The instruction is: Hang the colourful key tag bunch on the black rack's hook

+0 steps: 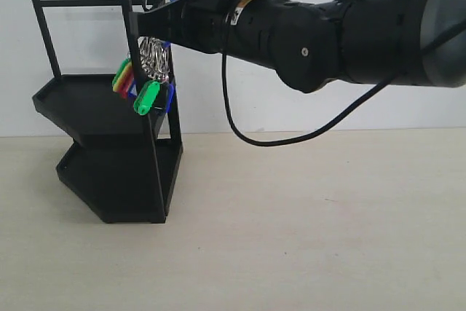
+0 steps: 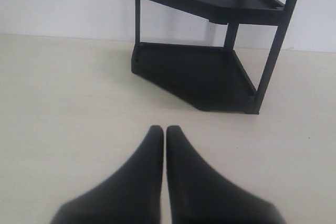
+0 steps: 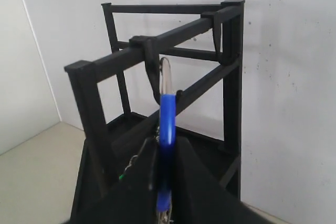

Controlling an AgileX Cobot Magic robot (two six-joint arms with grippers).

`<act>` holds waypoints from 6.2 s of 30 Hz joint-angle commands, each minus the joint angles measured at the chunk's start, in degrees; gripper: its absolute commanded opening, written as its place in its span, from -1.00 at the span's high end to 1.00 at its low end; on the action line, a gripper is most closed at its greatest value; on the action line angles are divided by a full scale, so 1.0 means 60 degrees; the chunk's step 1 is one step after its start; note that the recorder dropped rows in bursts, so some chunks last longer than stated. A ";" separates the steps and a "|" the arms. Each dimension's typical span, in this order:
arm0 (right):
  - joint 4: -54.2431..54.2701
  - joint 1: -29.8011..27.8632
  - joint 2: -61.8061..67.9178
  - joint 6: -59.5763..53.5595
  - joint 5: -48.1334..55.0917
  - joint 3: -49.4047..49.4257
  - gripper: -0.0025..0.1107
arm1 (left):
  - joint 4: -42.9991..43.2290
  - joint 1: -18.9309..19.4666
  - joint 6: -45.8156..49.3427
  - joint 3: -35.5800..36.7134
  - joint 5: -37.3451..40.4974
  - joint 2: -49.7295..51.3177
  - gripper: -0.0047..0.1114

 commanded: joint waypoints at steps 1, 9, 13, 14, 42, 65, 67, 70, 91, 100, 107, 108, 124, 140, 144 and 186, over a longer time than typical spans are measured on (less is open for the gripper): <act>-0.0013 0.0004 0.0034 -0.0081 -0.0347 -0.0119 0.96 | 0.0047 -0.0006 0.0033 -0.0013 -0.0075 -0.0020 0.84; -0.0013 0.0004 0.0055 -0.0207 -0.0131 -0.0119 0.96 | 0.0047 -0.0006 0.0033 -0.0013 -0.0075 -0.0020 0.84; 0.0008 0.0004 0.0160 -0.0207 -0.0214 -0.0119 0.96 | 0.0047 -0.0006 0.0033 -0.0013 -0.0075 -0.0020 0.84; 0.0008 0.0004 0.0204 -0.0207 -0.0261 -0.0119 0.96 | 0.0047 -0.0006 0.0033 -0.0013 -0.0075 -0.0020 0.84; 0.0456 -0.0012 0.0113 -0.0276 -0.0014 -0.0119 -0.23 | 0.0047 -0.0006 0.0033 -0.0013 -0.0075 -0.0020 0.84; 0.0436 -0.0785 -0.4180 -0.1441 0.2852 0.3376 -0.23 | 0.0047 -0.0006 0.0033 -0.0013 -0.0075 -0.0020 0.84; 0.0420 -0.0785 -0.5011 -0.1509 0.3262 0.3837 -0.23 | 0.0047 -0.0006 0.0033 -0.0013 -0.0075 -0.0020 0.84; 0.0420 -0.0785 -0.5818 -0.1509 0.3836 0.4249 -0.23 | 0.0047 -0.0006 0.0033 -0.0013 -0.0075 -0.0020 0.84; 0.0460 -0.0785 -0.9745 -0.0327 1.1325 0.5840 0.96 | 0.0047 -0.0006 0.0033 -0.0013 -0.0075 -0.0020 0.84; 0.0460 -0.0785 -0.9745 -0.0327 1.2034 0.5840 0.96 | 0.0047 -0.0006 0.0033 -0.0013 -0.0075 -0.0020 0.84; 0.0460 -0.0785 -0.9745 -0.0327 1.2034 0.5840 0.96 | 0.0047 -0.0006 0.0033 -0.0013 -0.0075 -0.0020 0.84; 0.0460 -0.0785 -0.9745 -0.0327 1.2034 0.5840 0.96 | 0.0047 -0.0006 0.0033 -0.0013 -0.0075 -0.0020 0.84; 0.0460 -0.0765 -1.0258 -0.0327 1.1692 0.5840 0.96 | 0.0047 -0.0006 0.0033 -0.0013 -0.0075 -0.0020 0.84; 0.1663 -0.0782 -1.4033 -0.0349 0.3754 1.0671 0.96 | 0.0047 -0.0006 0.0033 -0.0013 -0.0075 -0.0020 0.84; 0.1641 -0.1185 -1.4739 -0.0507 0.2800 1.1553 0.96 | 0.0047 -0.0006 0.0033 -0.0013 -0.0075 -0.0020 0.84; 0.1680 -0.4406 -1.7086 -0.0609 0.4762 1.3697 0.96 | 0.0047 -0.0006 0.0033 -0.0013 -0.0075 -0.0020 0.84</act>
